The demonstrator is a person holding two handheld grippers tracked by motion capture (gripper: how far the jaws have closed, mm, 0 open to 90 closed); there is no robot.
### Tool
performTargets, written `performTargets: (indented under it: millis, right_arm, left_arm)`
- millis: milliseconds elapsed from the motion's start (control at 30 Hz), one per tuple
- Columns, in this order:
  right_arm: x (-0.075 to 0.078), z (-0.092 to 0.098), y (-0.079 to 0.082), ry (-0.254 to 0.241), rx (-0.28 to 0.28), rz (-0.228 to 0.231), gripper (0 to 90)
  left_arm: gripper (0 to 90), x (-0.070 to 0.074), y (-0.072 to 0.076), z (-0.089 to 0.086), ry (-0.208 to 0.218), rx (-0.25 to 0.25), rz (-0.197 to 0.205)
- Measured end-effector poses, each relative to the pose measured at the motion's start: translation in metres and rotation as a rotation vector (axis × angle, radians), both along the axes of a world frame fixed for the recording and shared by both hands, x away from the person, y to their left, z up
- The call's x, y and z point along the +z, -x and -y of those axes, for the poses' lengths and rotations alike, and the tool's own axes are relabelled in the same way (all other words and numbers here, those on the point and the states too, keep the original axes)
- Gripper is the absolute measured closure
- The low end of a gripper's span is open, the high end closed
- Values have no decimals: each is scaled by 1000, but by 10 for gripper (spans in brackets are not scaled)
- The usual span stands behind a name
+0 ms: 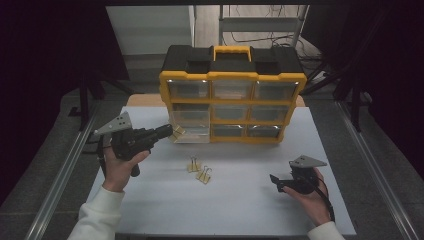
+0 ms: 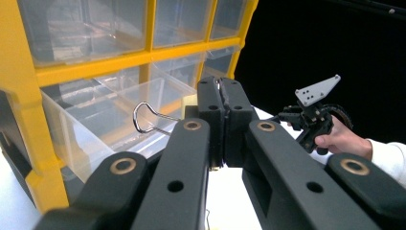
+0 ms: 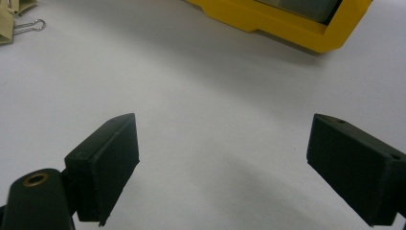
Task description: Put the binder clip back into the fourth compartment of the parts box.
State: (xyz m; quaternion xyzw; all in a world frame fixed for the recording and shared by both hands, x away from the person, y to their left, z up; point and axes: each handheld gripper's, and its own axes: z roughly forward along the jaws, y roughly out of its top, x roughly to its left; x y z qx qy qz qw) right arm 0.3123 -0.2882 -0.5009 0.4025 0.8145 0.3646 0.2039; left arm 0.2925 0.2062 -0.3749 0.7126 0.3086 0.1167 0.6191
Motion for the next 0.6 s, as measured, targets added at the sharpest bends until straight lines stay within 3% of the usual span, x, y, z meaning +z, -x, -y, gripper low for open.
performTargets:
  millis: [600]
  right_arm:
    - [0,0,0,-1,0,0,114]
  left_arm:
    - [885,6,-7,7,-20,2,13]
